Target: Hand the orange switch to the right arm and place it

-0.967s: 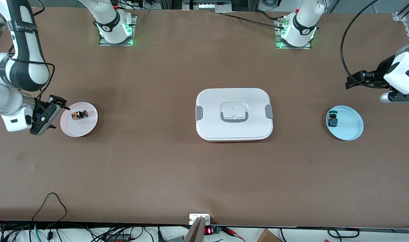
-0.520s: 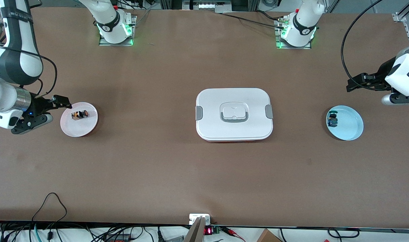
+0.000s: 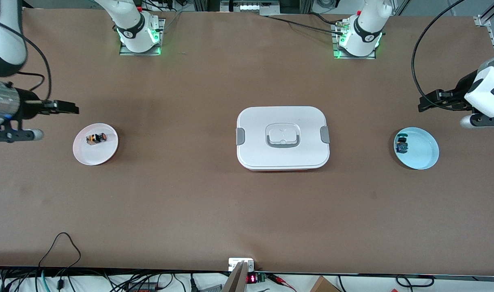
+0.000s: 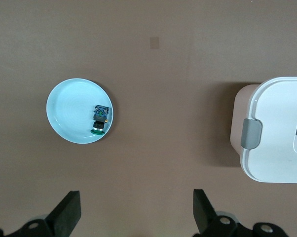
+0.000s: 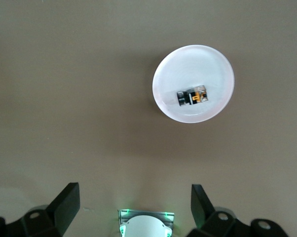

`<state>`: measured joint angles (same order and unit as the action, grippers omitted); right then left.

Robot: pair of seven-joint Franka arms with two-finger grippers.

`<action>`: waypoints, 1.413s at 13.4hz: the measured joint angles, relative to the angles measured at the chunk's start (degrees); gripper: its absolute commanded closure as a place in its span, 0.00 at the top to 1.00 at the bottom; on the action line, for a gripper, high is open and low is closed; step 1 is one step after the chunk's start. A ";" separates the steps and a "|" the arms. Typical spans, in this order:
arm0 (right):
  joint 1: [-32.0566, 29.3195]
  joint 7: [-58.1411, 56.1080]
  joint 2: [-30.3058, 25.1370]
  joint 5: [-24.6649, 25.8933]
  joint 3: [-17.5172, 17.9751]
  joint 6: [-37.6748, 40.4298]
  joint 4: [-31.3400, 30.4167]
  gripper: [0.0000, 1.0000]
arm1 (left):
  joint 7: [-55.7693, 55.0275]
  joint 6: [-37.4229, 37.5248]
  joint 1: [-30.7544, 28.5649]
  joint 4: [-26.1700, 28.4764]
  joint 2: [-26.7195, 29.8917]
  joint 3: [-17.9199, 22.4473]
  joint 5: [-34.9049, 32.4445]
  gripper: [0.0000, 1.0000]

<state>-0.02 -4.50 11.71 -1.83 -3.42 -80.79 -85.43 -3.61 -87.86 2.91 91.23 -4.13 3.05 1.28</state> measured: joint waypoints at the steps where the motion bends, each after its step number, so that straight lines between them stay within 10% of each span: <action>1: 0.02 0.11 -0.54 0.42 -0.28 0.72 2.48 1.00 | 0.00 -0.01 -0.01 0.00 0.00 0.00 0.00 1.00; 19: 3.57 3.43 -13.43 1.33 -4.96 -2.73 -7.26 1.00 | 0.00 -0.01 -0.02 0.00 -0.33 0.04 0.00 1.00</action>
<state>3.55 -1.07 -1.72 -0.50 -8.38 -83.52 -92.70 -3.61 -87.88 2.89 91.22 -4.46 3.09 1.27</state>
